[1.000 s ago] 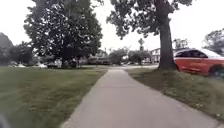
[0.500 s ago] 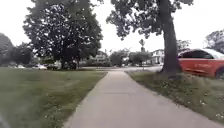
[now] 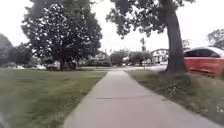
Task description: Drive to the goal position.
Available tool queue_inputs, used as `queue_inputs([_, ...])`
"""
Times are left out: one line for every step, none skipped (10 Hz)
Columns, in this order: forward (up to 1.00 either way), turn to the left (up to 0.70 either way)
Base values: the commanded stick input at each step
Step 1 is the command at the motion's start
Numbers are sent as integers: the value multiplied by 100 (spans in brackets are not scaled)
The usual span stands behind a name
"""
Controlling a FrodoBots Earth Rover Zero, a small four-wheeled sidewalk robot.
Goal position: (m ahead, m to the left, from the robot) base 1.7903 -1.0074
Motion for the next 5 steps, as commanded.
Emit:
queue_inputs([70,0])
queue_inputs([70,0])
queue_inputs([70,0])
queue_inputs([70,0])
queue_inputs([70,0])
